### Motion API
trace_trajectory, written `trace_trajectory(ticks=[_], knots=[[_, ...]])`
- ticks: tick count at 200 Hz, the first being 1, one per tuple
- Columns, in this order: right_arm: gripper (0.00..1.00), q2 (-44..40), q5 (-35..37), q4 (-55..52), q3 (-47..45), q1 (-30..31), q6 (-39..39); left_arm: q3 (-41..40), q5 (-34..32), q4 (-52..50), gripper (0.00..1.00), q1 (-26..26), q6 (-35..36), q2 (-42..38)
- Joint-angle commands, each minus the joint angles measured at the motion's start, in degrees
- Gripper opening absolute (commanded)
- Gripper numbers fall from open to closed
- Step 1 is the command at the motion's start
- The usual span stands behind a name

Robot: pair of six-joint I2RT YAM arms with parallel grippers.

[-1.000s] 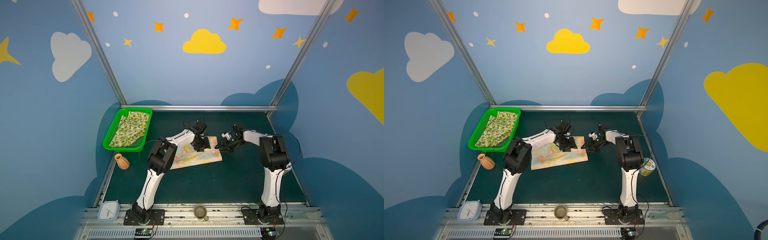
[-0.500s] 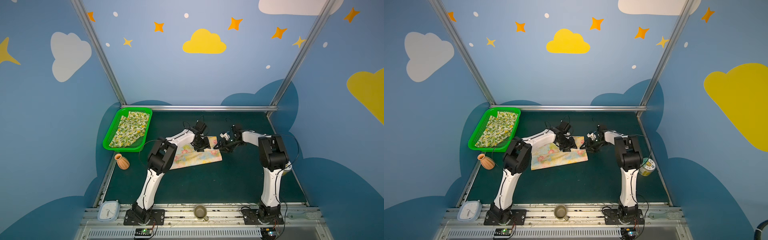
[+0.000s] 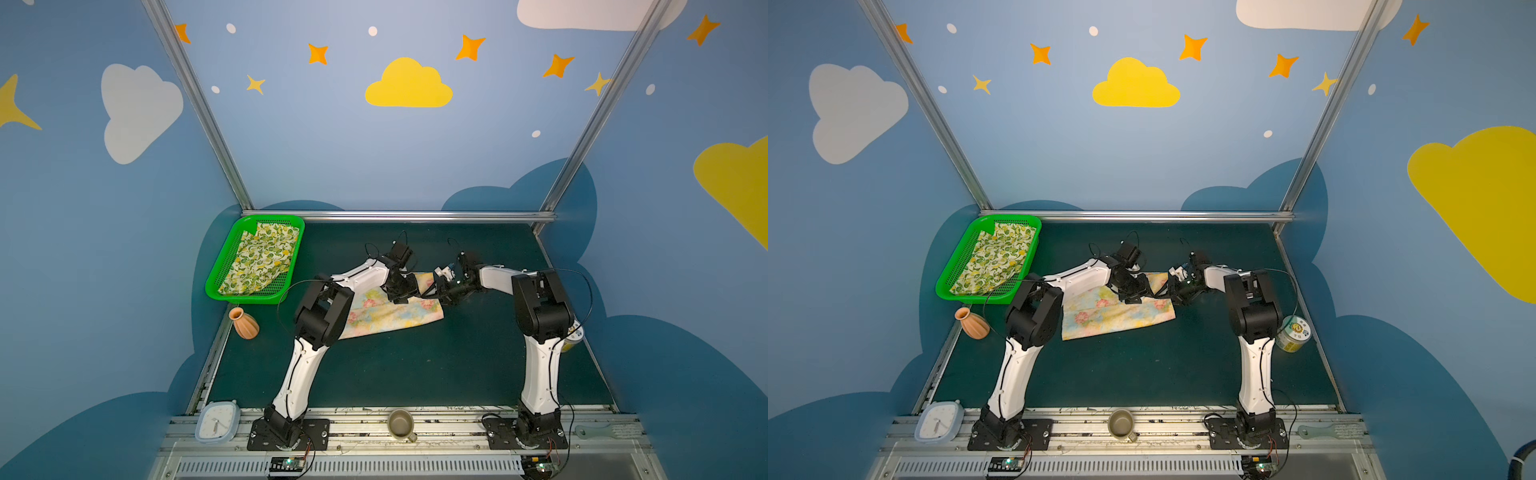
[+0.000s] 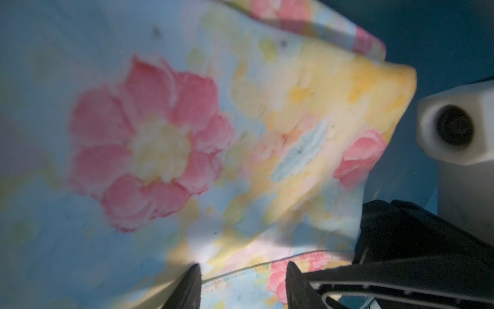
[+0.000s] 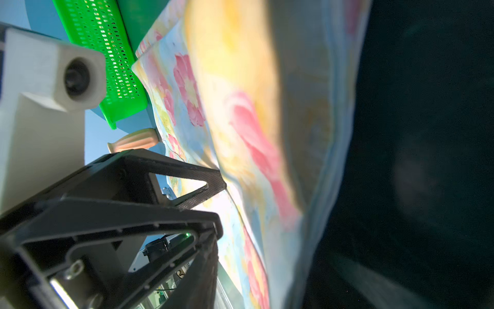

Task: Fold and stack skirts
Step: Fold the skirt at the center of the table.

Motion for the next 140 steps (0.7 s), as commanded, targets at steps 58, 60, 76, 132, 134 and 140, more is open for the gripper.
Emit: trace_trajectory(ticks=[58, 60, 76, 132, 134, 140], knots=[[0.35, 4.91, 4.48, 6.28, -3.13, 3.35, 5.51, -2.79, -0.48, 0.25, 0.52, -0.36, -1.41, 0.84], [0.34, 4.92, 4.49, 6.37, -3.04, 3.35, 5.59, -2.83, -0.56, 0.29, 0.52, -0.36, -1.39, 0.83], [0.33, 5.23, 4.31, 6.84, -2.92, 3.61, 6.04, -3.17, -0.34, 0.89, 0.52, -0.36, -1.87, 0.73], [0.25, 5.28, 4.95, 8.35, -3.09, 4.54, 7.70, -3.63, -0.08, 1.44, 0.52, -0.62, -2.42, 0.63], [0.25, 5.28, 4.96, 8.36, -3.12, 4.64, 7.79, -3.63, -0.15, 1.44, 0.52, -0.65, -2.41, 0.65], [0.24, 5.30, 5.08, 8.53, -3.24, 4.66, 8.03, -3.69, -0.13, 1.44, 0.52, -0.63, -2.54, 0.62]])
